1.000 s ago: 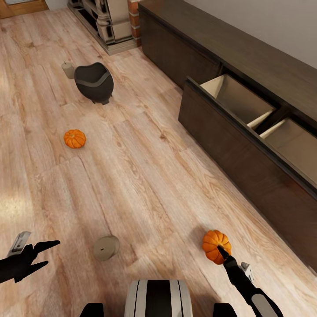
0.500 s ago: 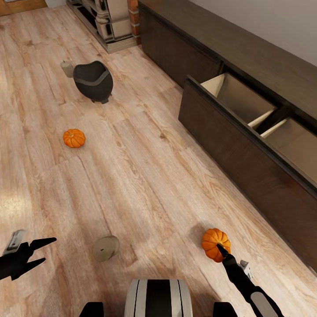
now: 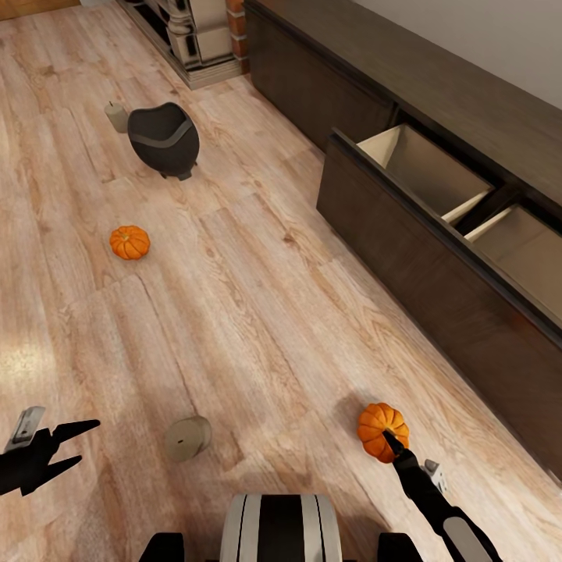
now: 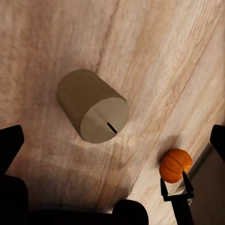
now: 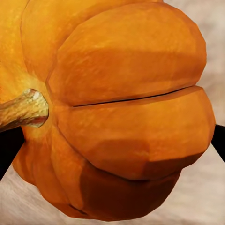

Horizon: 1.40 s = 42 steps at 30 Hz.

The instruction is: Place each of the two pumpkins and all three candles from the living room inside a cabinet in the living room (use any cabinet), then make sure every cabinet is closed, and position the cauldron so it is next to a table in the living room.

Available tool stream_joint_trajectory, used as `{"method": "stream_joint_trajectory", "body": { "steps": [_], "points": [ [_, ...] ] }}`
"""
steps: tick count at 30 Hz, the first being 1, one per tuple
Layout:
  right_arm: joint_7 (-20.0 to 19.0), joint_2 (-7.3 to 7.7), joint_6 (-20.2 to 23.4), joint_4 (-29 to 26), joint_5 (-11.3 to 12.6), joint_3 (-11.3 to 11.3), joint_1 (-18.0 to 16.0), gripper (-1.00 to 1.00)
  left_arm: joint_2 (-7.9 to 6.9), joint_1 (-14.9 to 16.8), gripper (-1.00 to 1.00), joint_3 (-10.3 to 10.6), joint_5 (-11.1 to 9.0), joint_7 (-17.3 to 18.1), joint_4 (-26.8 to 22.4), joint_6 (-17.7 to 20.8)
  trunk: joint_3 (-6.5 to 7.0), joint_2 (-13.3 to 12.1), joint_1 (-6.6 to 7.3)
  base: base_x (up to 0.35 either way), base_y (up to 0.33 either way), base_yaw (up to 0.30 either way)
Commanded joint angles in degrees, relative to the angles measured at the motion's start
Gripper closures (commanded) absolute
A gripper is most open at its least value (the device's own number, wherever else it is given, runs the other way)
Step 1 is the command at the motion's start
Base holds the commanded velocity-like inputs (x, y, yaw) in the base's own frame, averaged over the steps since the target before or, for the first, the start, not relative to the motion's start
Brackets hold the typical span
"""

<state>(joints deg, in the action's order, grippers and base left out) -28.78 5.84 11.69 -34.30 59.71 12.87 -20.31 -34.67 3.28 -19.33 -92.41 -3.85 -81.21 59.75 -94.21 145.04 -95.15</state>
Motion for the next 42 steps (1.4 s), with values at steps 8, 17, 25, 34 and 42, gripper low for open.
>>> {"method": "stream_joint_trajectory", "body": {
  "steps": [8,17,25,34,42],
  "points": [
    [1.8,-0.16,0.4,0.1,0.3,0.4,-0.1,1.0,0.04,0.1,-1.0,0.0,-0.4,-0.4,0.0,0.2,-0.02,0.0,-0.01,0.022,0.0,0.0],
    [1.8,-0.21,0.4,0.1,0.3,0.4,-0.1,1.0,0.04,0.1,-1.0,0.0,-0.4,-0.3,0.0,0.2,-0.02,0.0,-0.01,0.0,0.0,0.0],
    [1.8,-0.15,0.4,0.1,0.3,0.4,-0.1,1.0,0.04,0.1,-1.0,0.0,-0.4,-0.3,0.0,0.2,-0.02,0.0,-0.01,0.0,0.0,0.0],
    [1.8,-0.28,0.5,0.0,0.3,0.4,-0.1,1.0,0.01,0.1,-1.0,0.0,-0.4,-0.3,0.0,0.2,0.64,0.0,0.07,0.0,0.0,0.0],
    [1.8,-0.3,0.4,0.0,0.3,0.4,-0.1,1.0,0.02,0.1,-1.0,0.0,-0.4,-0.3,0.0,0.2,1.31,-0.1,0.14,0.0,0.0,0.0]
  ]
}}
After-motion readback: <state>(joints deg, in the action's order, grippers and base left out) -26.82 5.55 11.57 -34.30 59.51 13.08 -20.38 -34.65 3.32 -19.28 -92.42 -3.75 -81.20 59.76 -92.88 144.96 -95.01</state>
